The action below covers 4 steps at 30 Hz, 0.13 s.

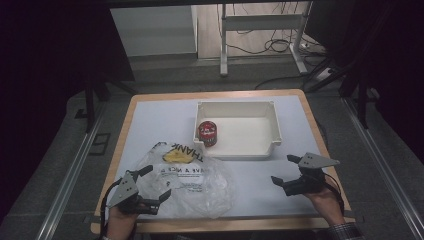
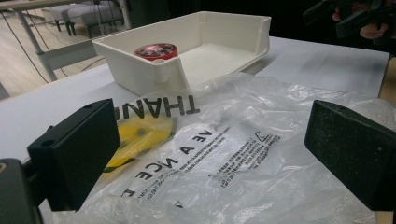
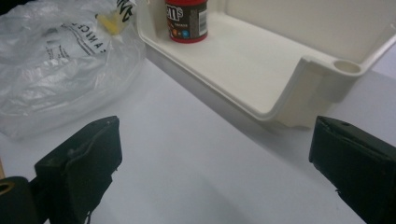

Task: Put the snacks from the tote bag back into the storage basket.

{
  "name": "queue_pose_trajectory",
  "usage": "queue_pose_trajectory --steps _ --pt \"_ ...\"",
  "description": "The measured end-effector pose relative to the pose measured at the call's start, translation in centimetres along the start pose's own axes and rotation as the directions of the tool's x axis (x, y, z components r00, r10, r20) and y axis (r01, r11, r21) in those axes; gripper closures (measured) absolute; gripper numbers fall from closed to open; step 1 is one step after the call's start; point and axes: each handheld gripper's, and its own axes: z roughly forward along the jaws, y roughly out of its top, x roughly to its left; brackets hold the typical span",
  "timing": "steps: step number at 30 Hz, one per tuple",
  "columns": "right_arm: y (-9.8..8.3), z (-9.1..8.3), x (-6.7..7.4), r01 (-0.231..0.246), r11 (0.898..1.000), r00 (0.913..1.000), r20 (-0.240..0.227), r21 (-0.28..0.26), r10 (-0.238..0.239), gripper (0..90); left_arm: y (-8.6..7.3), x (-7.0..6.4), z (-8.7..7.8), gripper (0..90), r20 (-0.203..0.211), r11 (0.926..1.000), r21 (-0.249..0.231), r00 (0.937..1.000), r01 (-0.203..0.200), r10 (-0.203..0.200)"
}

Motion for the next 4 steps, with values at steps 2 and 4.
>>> queue_pose_trajectory --steps 2,4 --pt "-0.17 -0.08 -0.04 0.001 1.000 1.0000 0.004 0.002 -0.001 2.9 0.01 0.02 0.02 3.0 -0.001 1.0000 0.000 1.0000 0.001 -0.001" --pt "-0.25 -0.10 -0.08 -0.001 1.000 1.0000 0.003 0.002 0.001 2.9 0.06 0.03 0.06 3.0 -0.001 1.0000 -0.003 1.0000 0.002 -0.002"
